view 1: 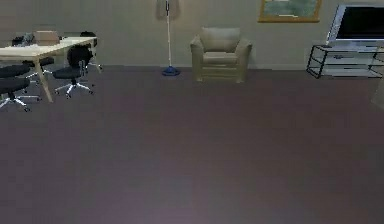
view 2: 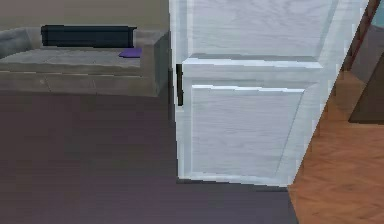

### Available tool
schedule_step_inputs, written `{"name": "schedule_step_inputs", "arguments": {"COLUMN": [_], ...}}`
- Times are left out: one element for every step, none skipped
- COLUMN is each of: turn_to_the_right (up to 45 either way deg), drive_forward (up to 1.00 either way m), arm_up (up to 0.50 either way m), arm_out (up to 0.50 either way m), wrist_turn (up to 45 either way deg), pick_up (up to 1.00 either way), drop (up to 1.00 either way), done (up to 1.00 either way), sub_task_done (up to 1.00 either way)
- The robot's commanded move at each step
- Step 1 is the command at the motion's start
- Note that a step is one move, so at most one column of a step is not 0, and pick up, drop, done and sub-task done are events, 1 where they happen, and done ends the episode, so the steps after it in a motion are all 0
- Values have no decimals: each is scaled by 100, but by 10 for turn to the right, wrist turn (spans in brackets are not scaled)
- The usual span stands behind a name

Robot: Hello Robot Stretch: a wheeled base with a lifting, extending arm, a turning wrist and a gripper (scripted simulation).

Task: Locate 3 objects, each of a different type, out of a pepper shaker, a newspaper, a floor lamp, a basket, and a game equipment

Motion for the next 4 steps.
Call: {"name": "schedule_step_inputs", "arguments": {"turn_to_the_right": [60,0,-60,0], "drive_forward": [0,40,0,100], "arm_up": [0,0,0,0], "arm_out": [0,0,0,0], "wrist_turn": [0,0,0,0], "pick_up": [0,0,0,0], "drop": [0,0,0,0], "done": [0,0,0,0], "sub_task_done": [0,0,0,0]}}
